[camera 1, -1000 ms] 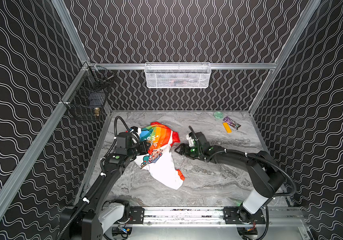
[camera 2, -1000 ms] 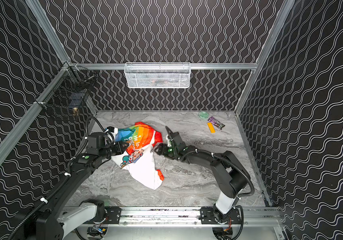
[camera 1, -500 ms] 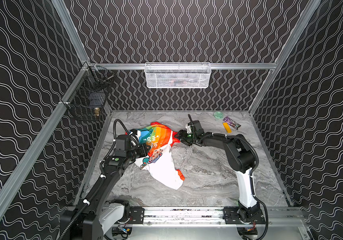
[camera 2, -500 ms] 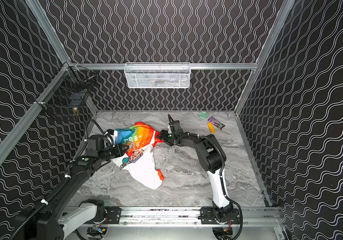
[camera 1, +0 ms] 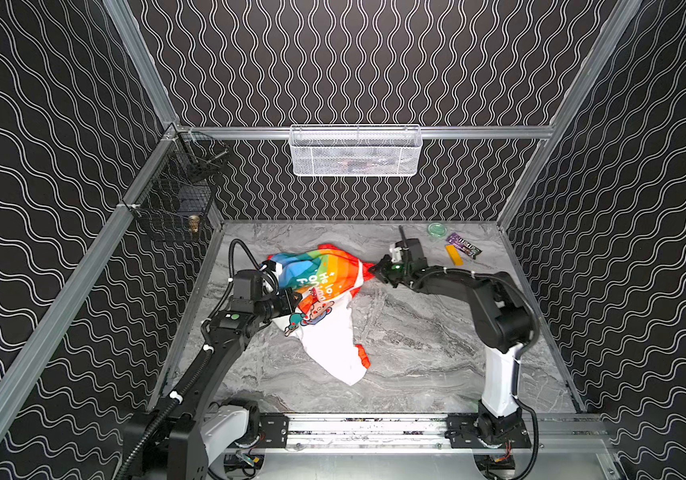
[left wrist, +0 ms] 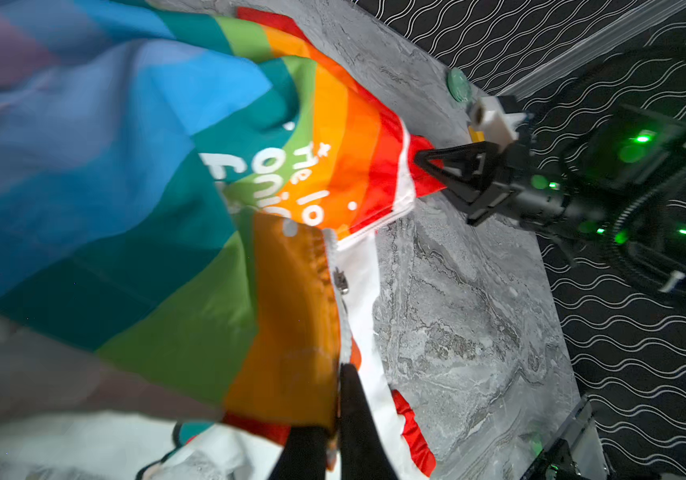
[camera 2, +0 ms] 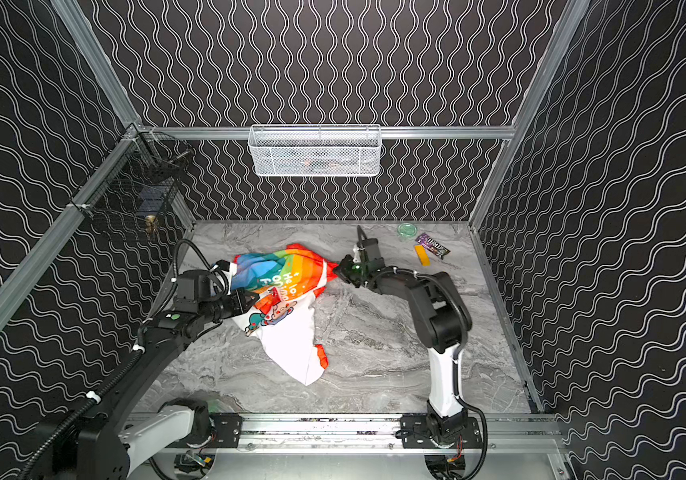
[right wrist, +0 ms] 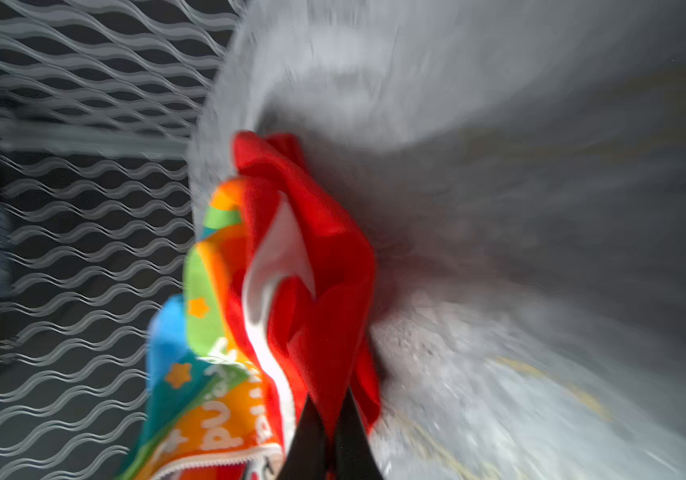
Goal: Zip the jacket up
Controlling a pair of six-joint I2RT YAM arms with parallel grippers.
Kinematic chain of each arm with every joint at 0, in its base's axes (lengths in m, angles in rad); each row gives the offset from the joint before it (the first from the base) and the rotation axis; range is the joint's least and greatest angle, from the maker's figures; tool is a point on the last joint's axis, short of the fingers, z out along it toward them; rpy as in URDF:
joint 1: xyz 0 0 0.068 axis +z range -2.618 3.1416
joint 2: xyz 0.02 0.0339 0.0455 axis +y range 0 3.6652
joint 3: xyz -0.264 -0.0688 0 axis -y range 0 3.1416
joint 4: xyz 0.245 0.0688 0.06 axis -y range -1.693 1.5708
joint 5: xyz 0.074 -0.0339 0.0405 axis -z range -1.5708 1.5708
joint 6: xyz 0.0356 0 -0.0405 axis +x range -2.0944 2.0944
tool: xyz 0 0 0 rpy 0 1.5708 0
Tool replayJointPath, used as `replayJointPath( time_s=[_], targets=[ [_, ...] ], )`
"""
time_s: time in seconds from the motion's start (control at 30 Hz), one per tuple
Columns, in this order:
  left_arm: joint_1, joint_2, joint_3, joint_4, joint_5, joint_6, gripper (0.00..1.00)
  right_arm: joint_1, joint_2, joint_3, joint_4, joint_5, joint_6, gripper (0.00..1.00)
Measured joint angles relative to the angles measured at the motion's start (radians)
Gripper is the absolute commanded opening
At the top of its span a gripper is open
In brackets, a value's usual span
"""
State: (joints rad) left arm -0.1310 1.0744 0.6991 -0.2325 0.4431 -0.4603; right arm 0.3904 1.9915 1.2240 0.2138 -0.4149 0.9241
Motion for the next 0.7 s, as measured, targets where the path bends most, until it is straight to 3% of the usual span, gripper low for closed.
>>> replayJointPath(
  time_s=[0.37, 0.53, 0.7],
  targets=[
    [-0.069, 0.122, 0.065, 0.063, -0.02, 0.022, 0.0, -0.168, -0.41, -0.285, -0.125, 0.068, -0.063, 0.0],
    [-0.113, 0.178, 0.107, 0.083, -0.017, 0.045, 0.0, -0.241, -0.585, -0.338, -0.241, 0.103, -0.132, 0.0],
    [-0.119, 0.195, 0.131, 0.089, 0.008, 0.065, 0.0, -0.288, -0.653, -0.334, -0.303, 0.131, -0.198, 0.0]
  ],
)
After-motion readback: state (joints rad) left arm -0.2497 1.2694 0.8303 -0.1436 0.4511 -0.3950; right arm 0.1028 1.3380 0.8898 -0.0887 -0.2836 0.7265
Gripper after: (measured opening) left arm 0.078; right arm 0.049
